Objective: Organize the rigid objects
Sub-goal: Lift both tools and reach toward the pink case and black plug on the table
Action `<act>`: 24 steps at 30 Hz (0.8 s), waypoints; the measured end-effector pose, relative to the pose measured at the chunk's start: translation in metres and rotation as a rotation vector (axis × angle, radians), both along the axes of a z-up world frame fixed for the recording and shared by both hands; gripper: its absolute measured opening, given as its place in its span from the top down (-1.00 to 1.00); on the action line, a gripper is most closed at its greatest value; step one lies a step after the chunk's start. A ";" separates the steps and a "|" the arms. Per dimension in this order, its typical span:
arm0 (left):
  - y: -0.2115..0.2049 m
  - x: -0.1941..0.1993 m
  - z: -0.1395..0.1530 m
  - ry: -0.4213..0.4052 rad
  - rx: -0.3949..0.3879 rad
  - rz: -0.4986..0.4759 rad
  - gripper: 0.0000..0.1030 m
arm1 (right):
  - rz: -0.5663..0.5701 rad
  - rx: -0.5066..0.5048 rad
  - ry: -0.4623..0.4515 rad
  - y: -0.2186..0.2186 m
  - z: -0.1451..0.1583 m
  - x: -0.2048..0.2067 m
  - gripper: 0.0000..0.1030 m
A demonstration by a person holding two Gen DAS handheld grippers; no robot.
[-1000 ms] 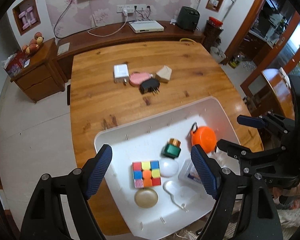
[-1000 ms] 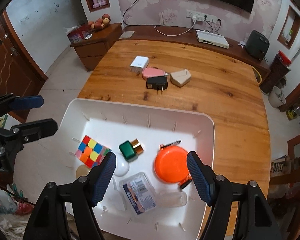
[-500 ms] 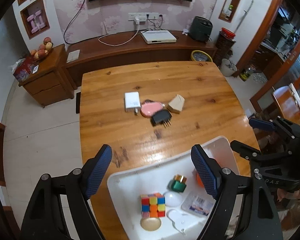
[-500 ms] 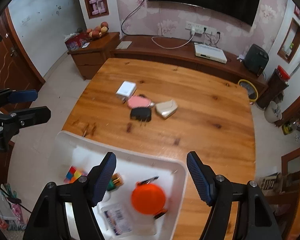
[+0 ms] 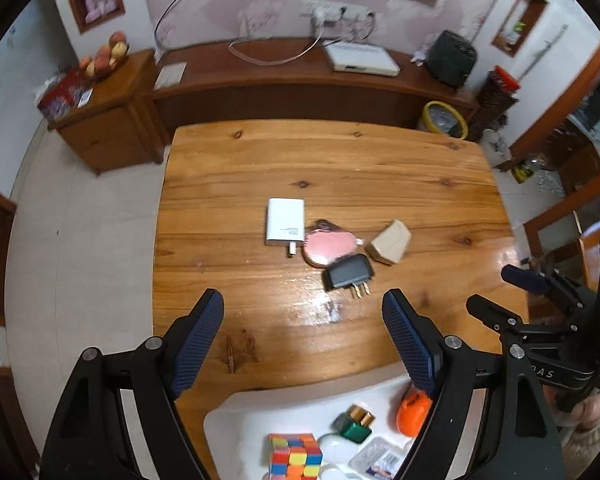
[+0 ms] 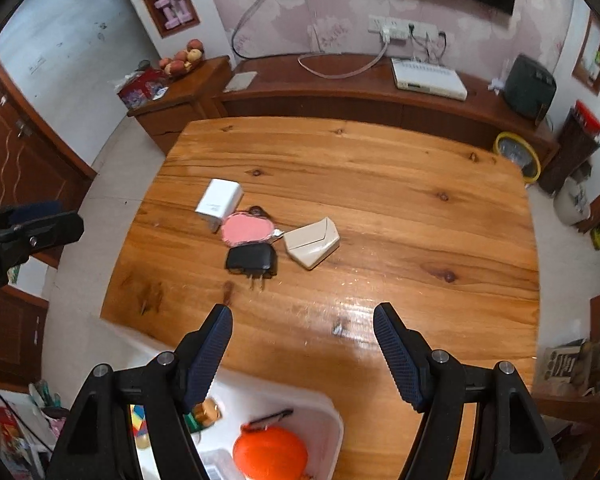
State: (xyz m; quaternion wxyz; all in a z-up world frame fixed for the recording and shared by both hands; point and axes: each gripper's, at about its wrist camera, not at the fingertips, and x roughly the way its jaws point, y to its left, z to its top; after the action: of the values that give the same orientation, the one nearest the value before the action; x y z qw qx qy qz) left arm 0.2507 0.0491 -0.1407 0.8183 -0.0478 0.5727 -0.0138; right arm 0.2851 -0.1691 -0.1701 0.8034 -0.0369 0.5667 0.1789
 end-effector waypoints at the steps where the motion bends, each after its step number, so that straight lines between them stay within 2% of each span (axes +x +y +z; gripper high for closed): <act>1: 0.000 0.007 -0.005 0.008 0.005 0.006 -0.63 | -0.016 0.012 0.022 -0.001 -0.007 0.009 -0.43; 8: 0.005 0.059 -0.046 0.082 0.048 0.063 -0.63 | -0.101 0.070 0.121 0.003 -0.048 0.065 -0.43; 12: 0.010 0.087 -0.080 0.167 0.037 0.102 -0.63 | -0.018 0.026 0.119 0.015 -0.069 0.089 -0.43; 16: 0.011 0.104 -0.106 0.215 0.044 0.146 -0.63 | 0.065 -0.013 0.133 0.020 -0.091 0.100 -0.43; 19: 0.010 0.112 -0.122 0.241 0.055 0.162 -0.63 | 0.084 -0.021 0.149 0.021 -0.105 0.100 -0.43; 24: 0.005 0.117 -0.134 0.262 0.052 0.162 -0.63 | 0.089 -0.030 0.154 0.027 -0.117 0.098 -0.43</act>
State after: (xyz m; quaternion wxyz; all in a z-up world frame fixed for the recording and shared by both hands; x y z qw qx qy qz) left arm 0.3675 0.0545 -0.2743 0.7360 -0.0743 0.6689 0.0735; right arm 0.3828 -0.1422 -0.2870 0.7482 -0.0600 0.6270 0.2083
